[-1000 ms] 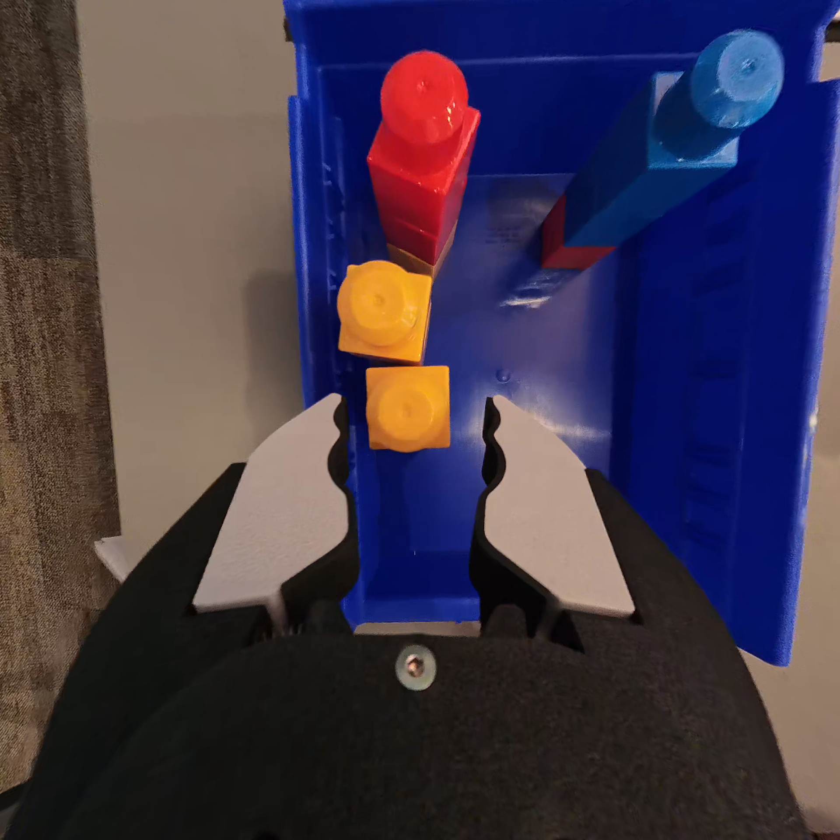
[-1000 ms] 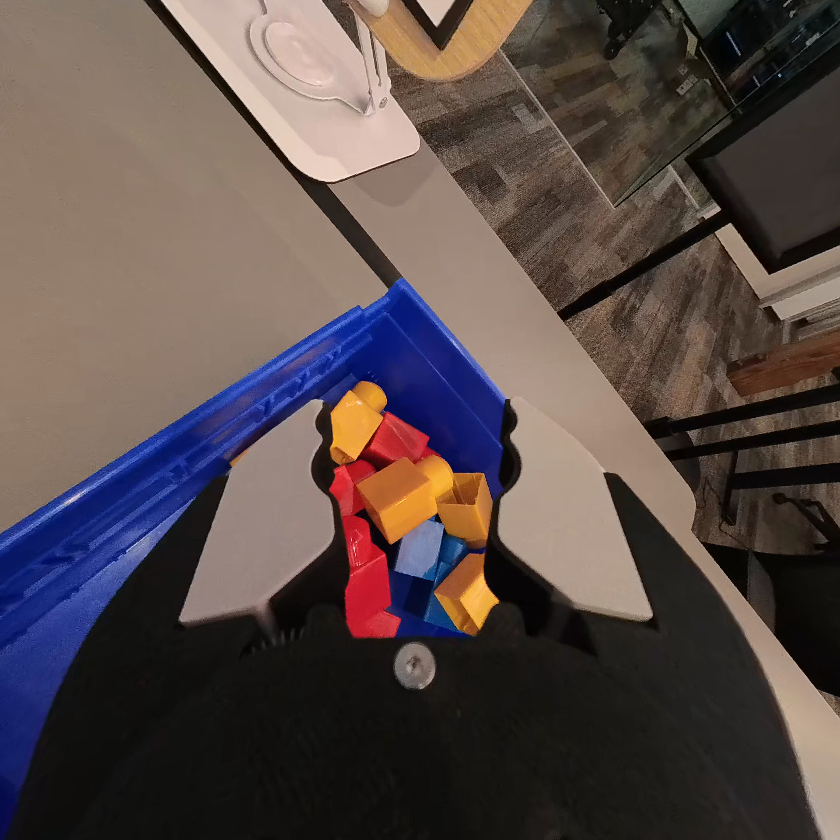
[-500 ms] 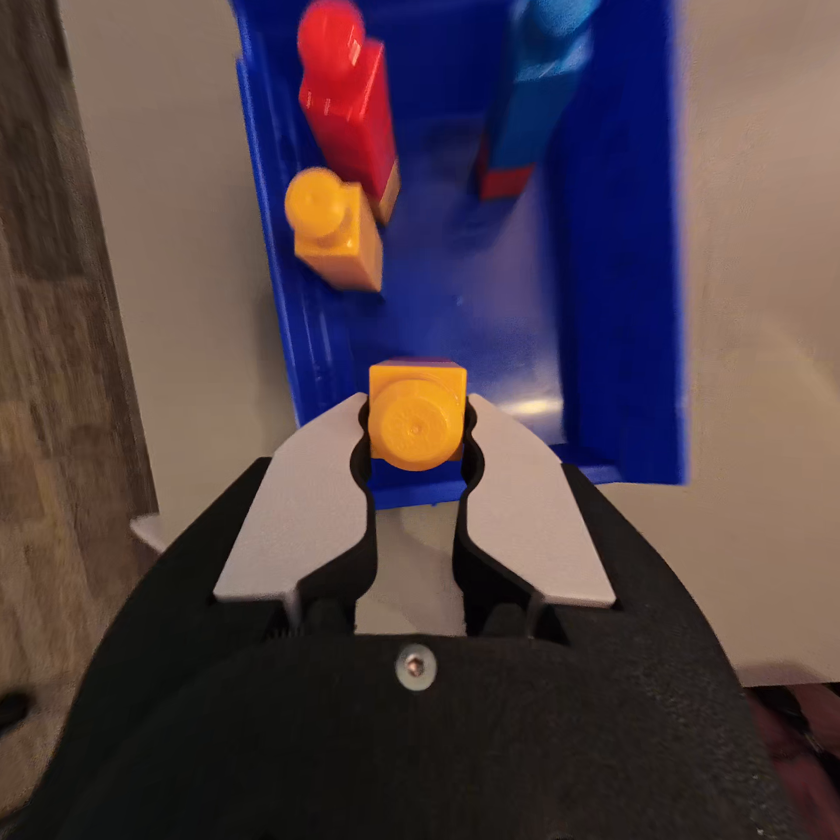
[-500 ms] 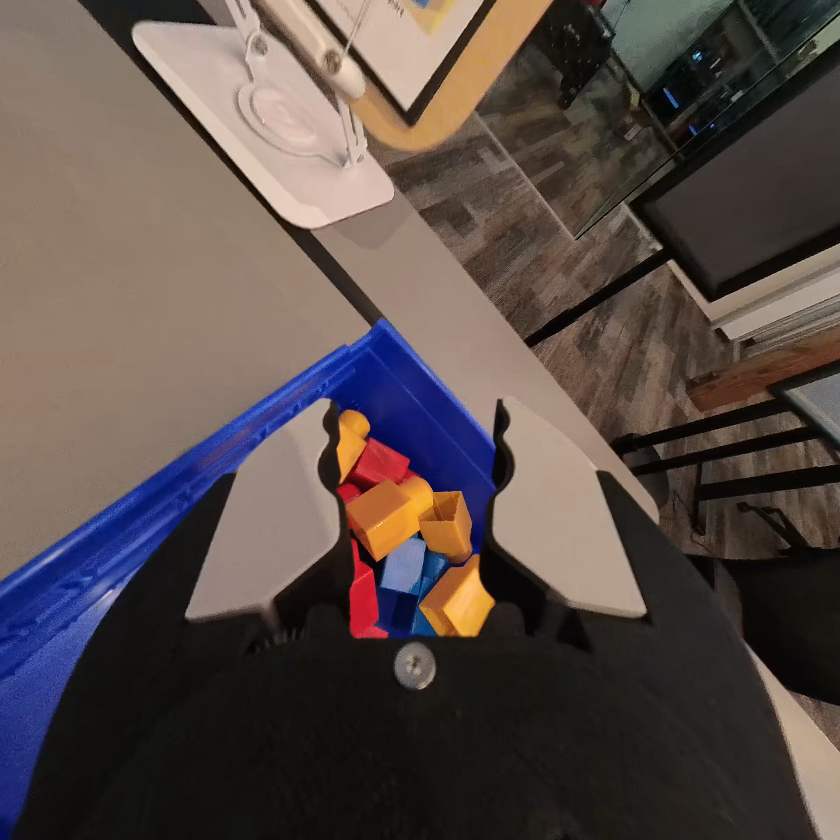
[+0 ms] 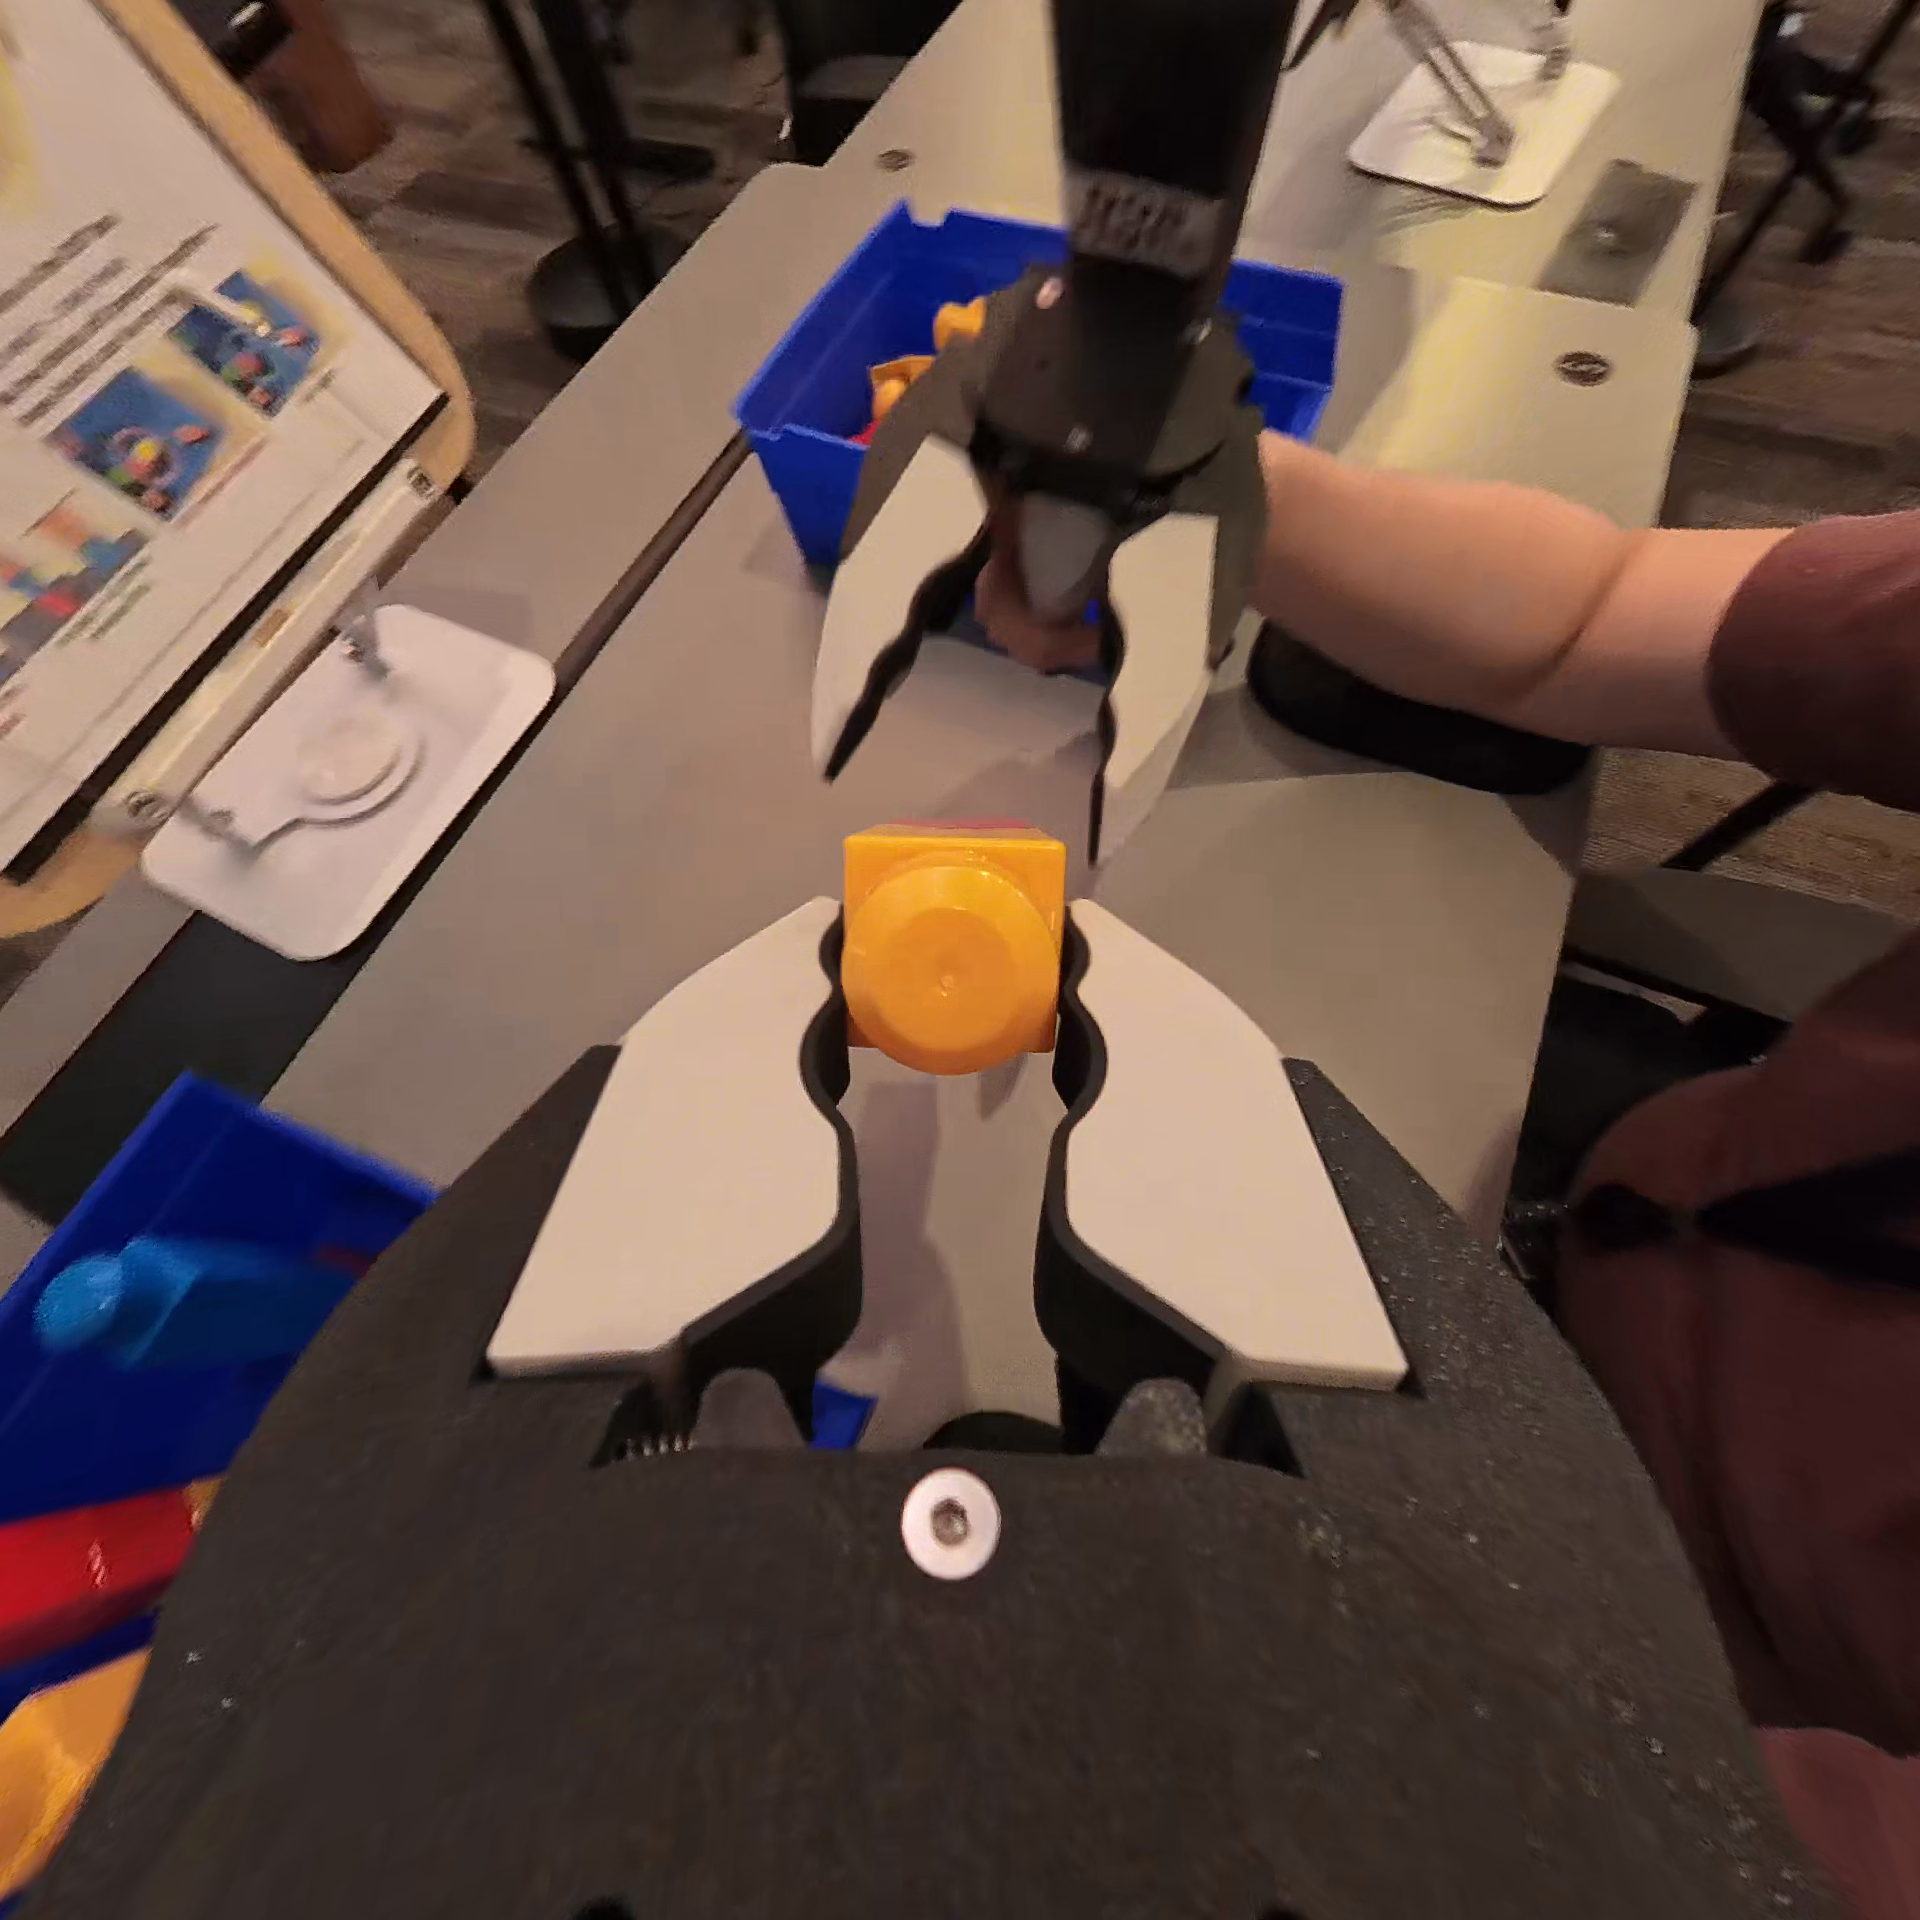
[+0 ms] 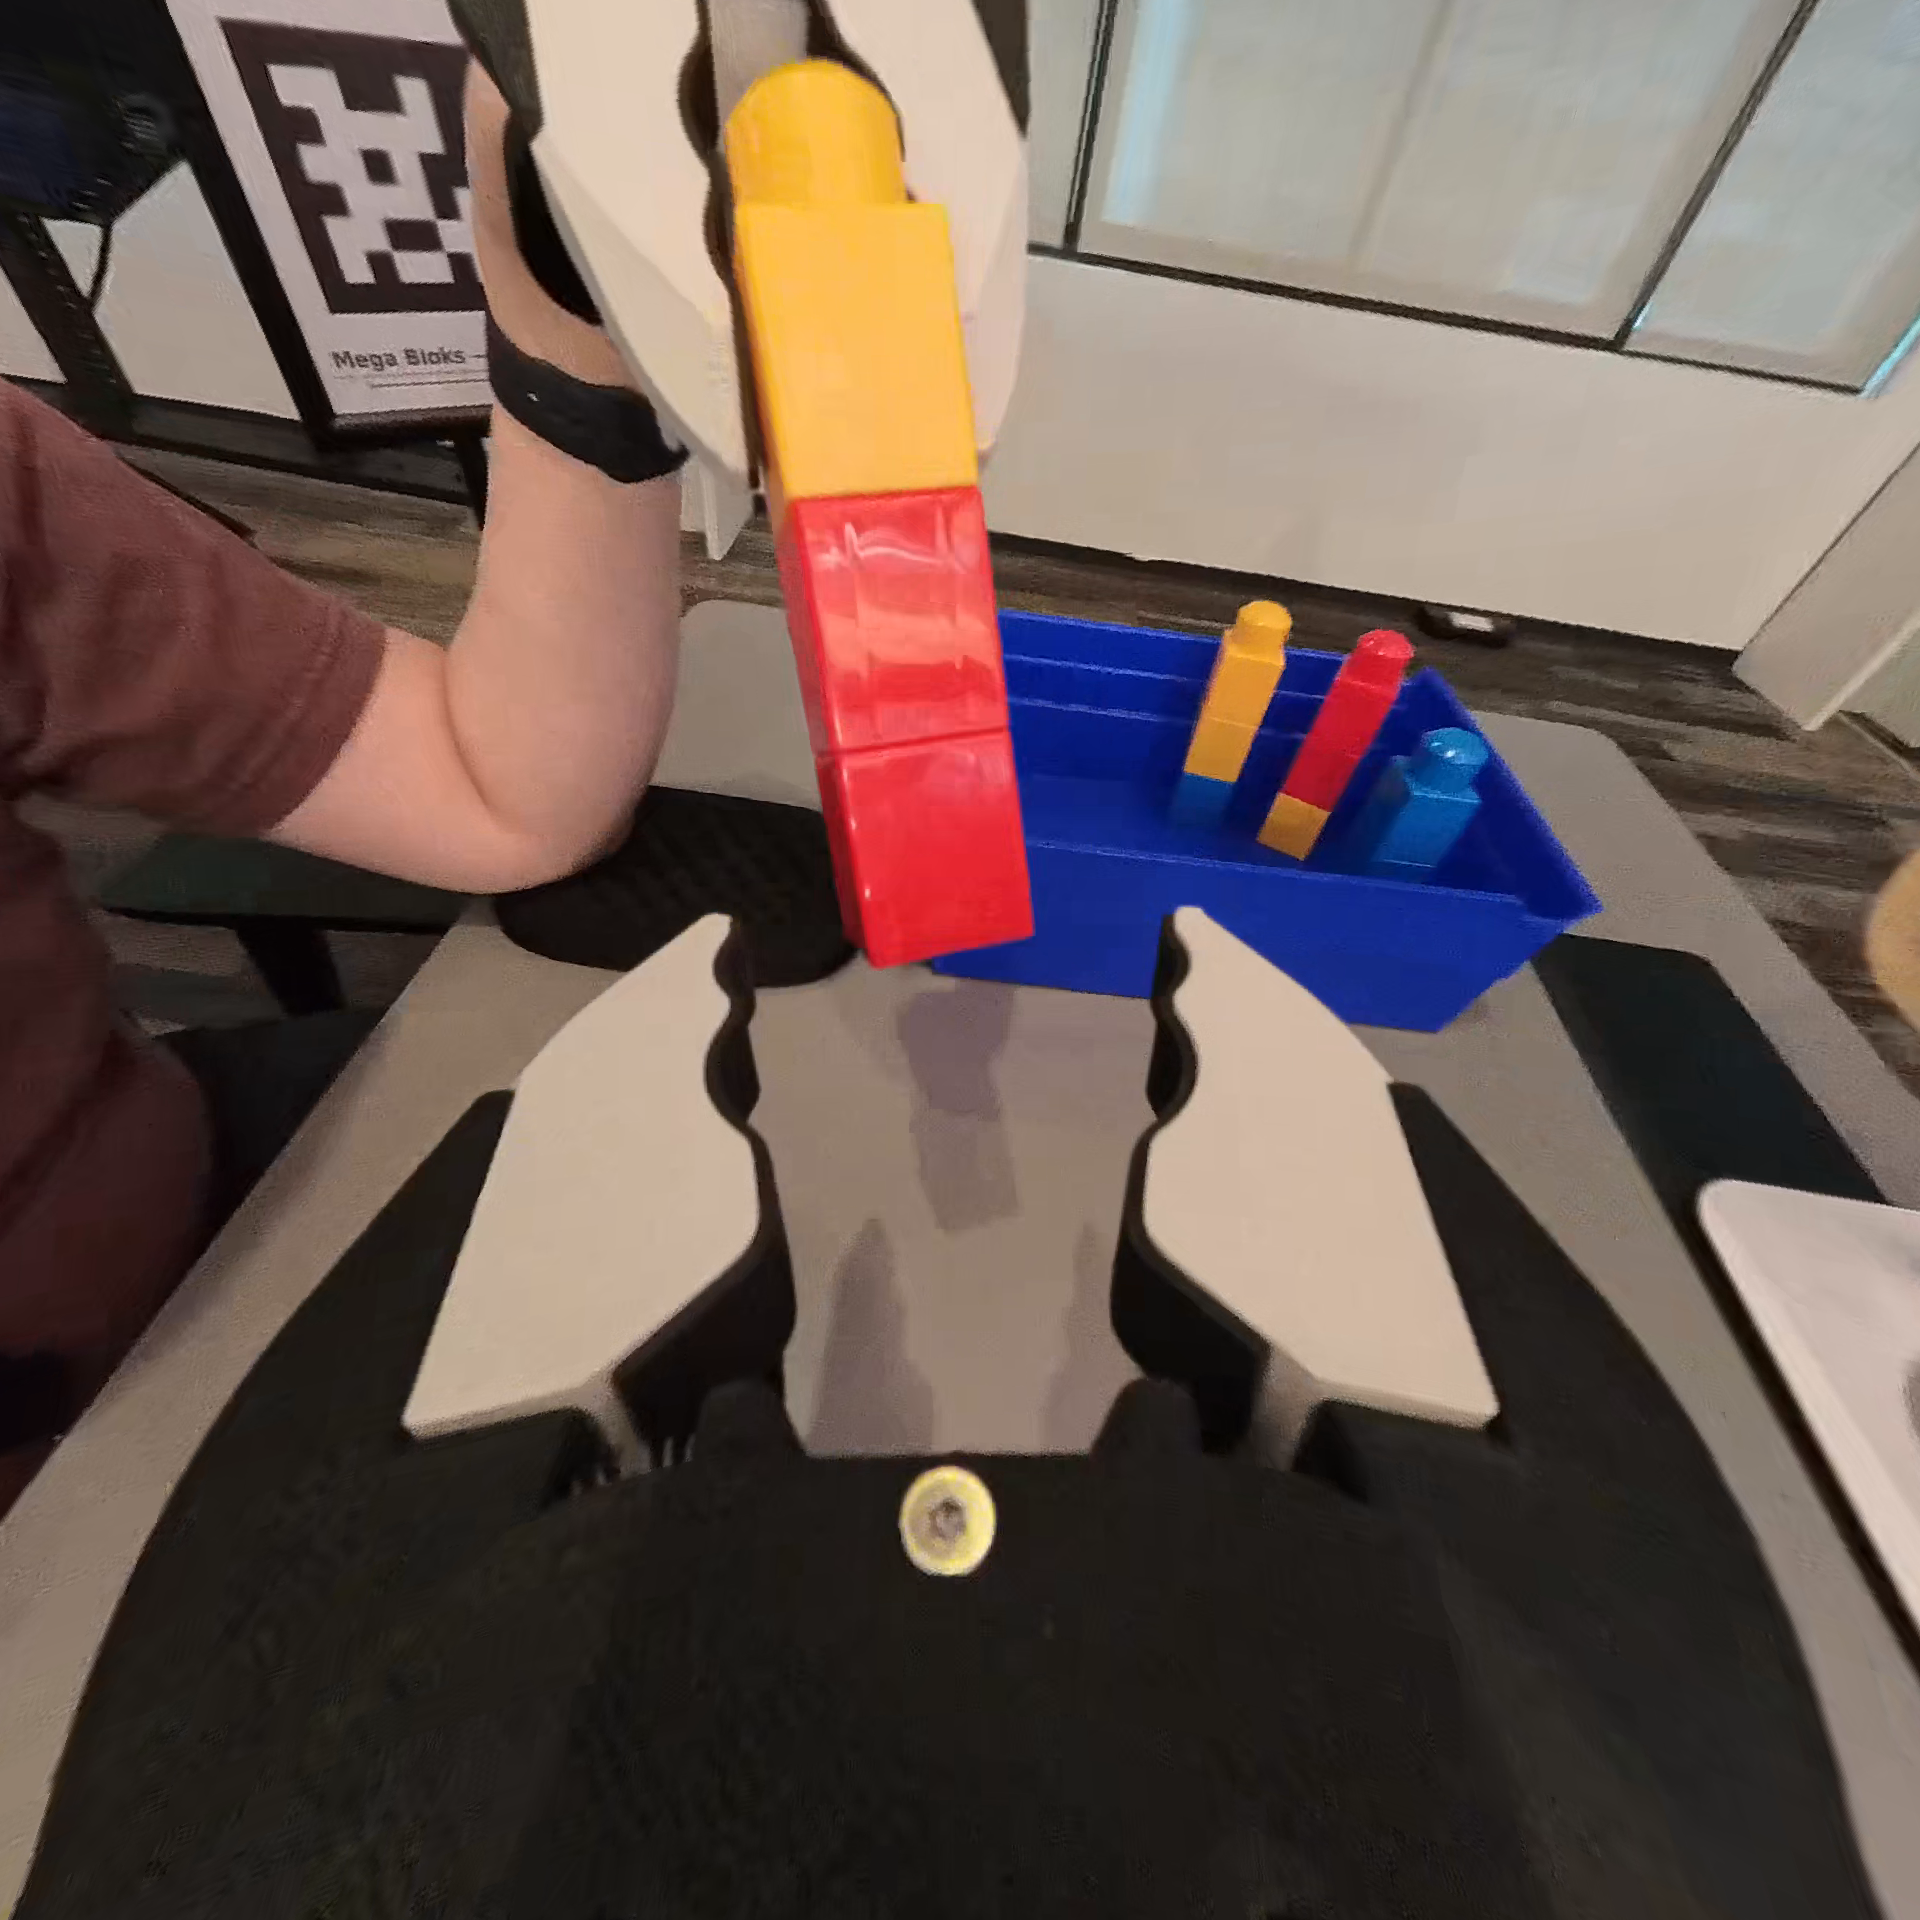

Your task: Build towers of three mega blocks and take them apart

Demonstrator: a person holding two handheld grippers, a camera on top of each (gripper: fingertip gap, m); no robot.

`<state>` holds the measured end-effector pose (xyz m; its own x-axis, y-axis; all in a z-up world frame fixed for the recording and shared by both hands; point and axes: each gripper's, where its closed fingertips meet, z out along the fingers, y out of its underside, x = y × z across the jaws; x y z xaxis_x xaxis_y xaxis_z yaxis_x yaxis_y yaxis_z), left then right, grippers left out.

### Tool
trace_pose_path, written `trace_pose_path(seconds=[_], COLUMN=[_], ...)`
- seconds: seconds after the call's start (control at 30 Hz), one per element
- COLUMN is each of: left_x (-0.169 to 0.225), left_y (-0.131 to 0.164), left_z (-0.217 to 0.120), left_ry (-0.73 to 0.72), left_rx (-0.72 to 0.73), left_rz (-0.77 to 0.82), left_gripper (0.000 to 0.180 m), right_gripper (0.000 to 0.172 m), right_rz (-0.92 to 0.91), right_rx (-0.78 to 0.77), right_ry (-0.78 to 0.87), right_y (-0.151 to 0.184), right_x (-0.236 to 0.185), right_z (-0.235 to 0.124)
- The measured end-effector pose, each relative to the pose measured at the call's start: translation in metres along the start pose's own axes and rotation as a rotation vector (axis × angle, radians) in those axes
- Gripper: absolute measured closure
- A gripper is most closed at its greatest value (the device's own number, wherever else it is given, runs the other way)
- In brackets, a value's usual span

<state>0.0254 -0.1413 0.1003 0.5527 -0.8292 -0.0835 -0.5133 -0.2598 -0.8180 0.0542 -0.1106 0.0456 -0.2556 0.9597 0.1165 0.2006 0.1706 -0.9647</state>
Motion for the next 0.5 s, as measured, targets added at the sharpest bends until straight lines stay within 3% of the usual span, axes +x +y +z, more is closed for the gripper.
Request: trace_pose_path(seconds=[0.1, 0.17, 0.27, 0.37, 0.43, 0.5], left_x=[0.002, 0.002, 0.000, -0.009, -0.014, -0.015], left_y=[-0.005, -0.007, -0.021, -0.038, -0.041, -0.045], left_z=[0.007, 0.009, 0.007, 0.007, 0.016, 0.032], left_ry=[0.024, 0.036, 0.053, 0.023, 0.020, 0.059], left_rx=[0.014, 0.025, 0.129, 0.272, 0.302, 0.310], left_rz=[-0.007, -0.026, -0.034, -0.039, -0.039, -0.073], left_gripper=[0.144, 0.144, 0.144, 0.117, 0.124, 0.118], right_gripper=[0.109, 0.129, 0.131, 0.135, 0.136, 0.136], right_rz=[-0.055, -0.058, -0.011, 0.070, 0.116, 0.127], right_rx=[-0.039, -0.022, 0.049, 0.158, 0.213, 0.247], right_ry=[0.012, -0.016, -0.036, -0.018, 0.000, 0.013], right_y=[0.011, 0.010, 0.002, -0.011, -0.017, -0.020], right_x=[-0.001, -0.005, -0.003, 0.009, 0.017, 0.021], right_z=[0.010, 0.011, 0.007, -0.004, -0.012, -0.018])
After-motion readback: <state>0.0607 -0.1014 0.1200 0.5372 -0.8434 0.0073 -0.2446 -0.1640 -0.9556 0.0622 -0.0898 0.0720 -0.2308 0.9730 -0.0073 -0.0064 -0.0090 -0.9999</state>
